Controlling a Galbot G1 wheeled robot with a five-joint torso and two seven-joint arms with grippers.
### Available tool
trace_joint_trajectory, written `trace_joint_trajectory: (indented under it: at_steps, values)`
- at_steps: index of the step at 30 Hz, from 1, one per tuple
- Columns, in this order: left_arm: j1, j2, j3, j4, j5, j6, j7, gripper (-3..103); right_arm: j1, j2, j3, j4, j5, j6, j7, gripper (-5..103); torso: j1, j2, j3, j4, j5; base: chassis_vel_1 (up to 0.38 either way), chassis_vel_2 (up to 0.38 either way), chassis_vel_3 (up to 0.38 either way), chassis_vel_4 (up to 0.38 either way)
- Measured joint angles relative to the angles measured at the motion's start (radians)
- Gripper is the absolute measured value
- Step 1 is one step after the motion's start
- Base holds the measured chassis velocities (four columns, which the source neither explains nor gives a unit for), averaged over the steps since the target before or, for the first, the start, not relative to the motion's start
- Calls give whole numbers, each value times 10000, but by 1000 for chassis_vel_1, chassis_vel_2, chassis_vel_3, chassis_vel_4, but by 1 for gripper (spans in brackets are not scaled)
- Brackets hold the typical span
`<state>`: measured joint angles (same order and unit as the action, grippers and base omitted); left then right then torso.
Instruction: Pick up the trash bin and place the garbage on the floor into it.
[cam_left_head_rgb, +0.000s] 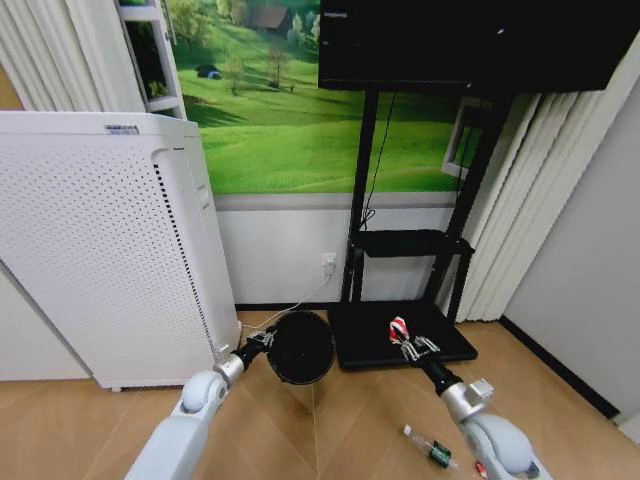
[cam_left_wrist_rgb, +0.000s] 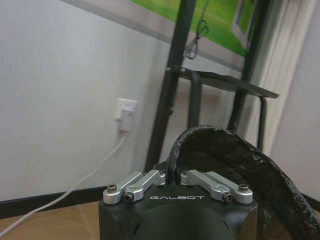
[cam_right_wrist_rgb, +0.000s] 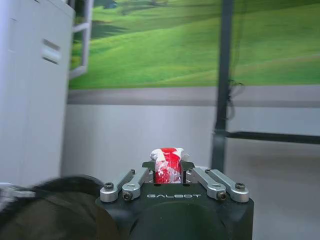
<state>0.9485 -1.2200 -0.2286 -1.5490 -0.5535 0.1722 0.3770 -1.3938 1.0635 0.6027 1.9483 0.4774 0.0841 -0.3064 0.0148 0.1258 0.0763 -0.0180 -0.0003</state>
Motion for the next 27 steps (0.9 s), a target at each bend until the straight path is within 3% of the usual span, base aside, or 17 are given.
trace_joint_trajectory:
  at_steps: [11, 21, 24, 26, 27]
  values:
    - [-894, -29, 1627, 360, -352, 74, -303, 7, 71, -1110, -983, 960, 88, -559, -219, 24, 0, 0, 0, -1, 5, 0, 0, 0, 0]
    - [-1361, -570, 2295, 382, -231, 148, -644, 7, 368, -896, -1650, 460, -1261, -840, -504, 20, 0, 0, 1, -1, 5, 0, 0, 0, 0]
    - [-1417, -587, 2330, 400, -230, 157, -665, 7, 349, -825, -1781, 446, -1717, -947, -649, 25, 0, 0, 0, -1, 4, 0, 0, 0, 0]
    - [-1438, -649, 2335, 435, -220, 163, -671, 7, 412, -752, -1969, 283, -2030, -983, -587, 41, 0, 0, 0, 0, 4, 0, 0, 0, 0]
    - [-1444, -674, 2335, 456, -213, 163, -670, 7, 453, -733, -2023, 222, -2109, -989, -529, 41, 0, 0, 0, 0, 4, 0, 0, 0, 0]
